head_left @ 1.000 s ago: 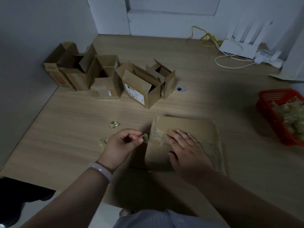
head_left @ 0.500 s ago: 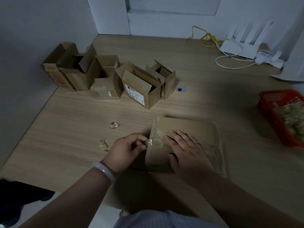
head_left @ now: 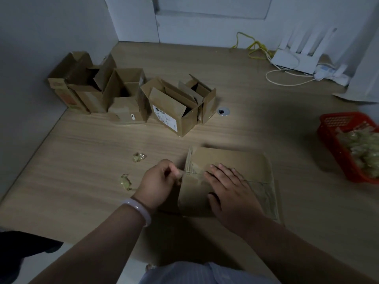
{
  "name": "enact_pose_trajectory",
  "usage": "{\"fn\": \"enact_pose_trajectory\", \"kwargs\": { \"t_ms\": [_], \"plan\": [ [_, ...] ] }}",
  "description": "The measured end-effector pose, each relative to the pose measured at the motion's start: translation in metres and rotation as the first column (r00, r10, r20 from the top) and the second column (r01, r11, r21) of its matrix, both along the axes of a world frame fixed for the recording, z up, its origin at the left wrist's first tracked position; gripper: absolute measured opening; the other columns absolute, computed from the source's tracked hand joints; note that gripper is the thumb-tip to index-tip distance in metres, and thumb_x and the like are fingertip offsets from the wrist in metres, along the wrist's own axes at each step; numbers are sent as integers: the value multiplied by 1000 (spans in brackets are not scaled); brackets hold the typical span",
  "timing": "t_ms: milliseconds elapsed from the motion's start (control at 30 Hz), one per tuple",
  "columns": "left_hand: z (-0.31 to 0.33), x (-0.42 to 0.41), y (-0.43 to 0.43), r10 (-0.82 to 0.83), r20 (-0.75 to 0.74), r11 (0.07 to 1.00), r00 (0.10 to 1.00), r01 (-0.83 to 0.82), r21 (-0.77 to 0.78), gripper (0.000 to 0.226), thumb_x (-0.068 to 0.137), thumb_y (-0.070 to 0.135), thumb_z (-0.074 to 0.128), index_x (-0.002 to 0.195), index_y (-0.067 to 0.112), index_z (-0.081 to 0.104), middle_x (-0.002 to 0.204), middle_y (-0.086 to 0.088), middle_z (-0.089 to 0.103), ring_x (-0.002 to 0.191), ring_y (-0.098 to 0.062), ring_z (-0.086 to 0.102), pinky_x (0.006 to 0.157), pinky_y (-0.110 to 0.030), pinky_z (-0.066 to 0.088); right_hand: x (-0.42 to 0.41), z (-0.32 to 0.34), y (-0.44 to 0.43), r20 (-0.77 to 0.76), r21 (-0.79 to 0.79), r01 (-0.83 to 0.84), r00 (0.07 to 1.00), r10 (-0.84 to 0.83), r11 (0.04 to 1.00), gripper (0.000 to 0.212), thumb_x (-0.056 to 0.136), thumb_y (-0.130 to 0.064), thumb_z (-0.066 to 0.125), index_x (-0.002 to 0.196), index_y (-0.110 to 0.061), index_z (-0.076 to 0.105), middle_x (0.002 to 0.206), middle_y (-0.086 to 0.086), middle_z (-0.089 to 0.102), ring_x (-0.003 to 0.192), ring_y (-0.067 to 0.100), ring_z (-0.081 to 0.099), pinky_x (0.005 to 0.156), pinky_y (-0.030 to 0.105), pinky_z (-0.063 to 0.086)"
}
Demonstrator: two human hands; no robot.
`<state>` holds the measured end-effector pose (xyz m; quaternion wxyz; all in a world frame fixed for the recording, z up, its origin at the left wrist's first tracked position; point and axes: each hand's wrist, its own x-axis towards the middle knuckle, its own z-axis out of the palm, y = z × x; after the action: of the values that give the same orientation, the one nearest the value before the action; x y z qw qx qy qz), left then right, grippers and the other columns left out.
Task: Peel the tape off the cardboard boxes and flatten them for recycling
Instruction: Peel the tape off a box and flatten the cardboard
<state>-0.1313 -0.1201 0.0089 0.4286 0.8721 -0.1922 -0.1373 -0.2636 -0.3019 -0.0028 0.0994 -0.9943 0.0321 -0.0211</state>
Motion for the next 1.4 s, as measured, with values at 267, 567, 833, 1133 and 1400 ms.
{"fn": "enact_pose_trajectory", "kwargs": {
  "t_ms": [267,567,833,1133,1400],
  "plan": [
    [-3,-12,-23,231,119,968,966,-217,-126,22,84,19,66,70,34,58,71,19,64,68,0,59,65,-24,47,1,2,1,-2,16,7,1000,-7,1000,55,92,-42,34,143,-24,43,151,-1,39,142,17,30,117,40,23],
    [18,3,11,-355,319,935,879,334,121,28,87,8,64,104,28,72,100,11,71,90,-3,61,84,-22,47,3,5,-2,-4,69,35,999,-35,997,56,86,-48,41,139,-30,47,148,-7,42,138,14,33,116,34,20],
    [15,51,-44,25,-322,1000,946,-23,11,35,99,24,46,133,17,52,132,-8,56,118,-24,54,103,-46,43,12,10,-13,-33,95,7,999,-4,995,49,87,-54,40,131,-37,52,139,-13,49,131,15,39,107,38,30],
    [6,64,-54,62,-667,973,742,-194,-125,20,96,15,53,81,6,63,84,-20,55,73,-26,54,63,-31,48,-1,5,-10,153,97,-57,987,42,994,47,80,-45,54,124,-31,62,132,-10,57,125,13,47,106,31,27],
    [15,76,-48,-51,-611,984,790,-63,-165,10,92,5,57,98,5,66,82,-12,65,82,-22,63,77,-34,57,7,1,-14,151,139,-65,988,44,988,43,83,-43,56,123,-31,63,132,-10,58,125,15,51,104,37,39]
  ]
}}
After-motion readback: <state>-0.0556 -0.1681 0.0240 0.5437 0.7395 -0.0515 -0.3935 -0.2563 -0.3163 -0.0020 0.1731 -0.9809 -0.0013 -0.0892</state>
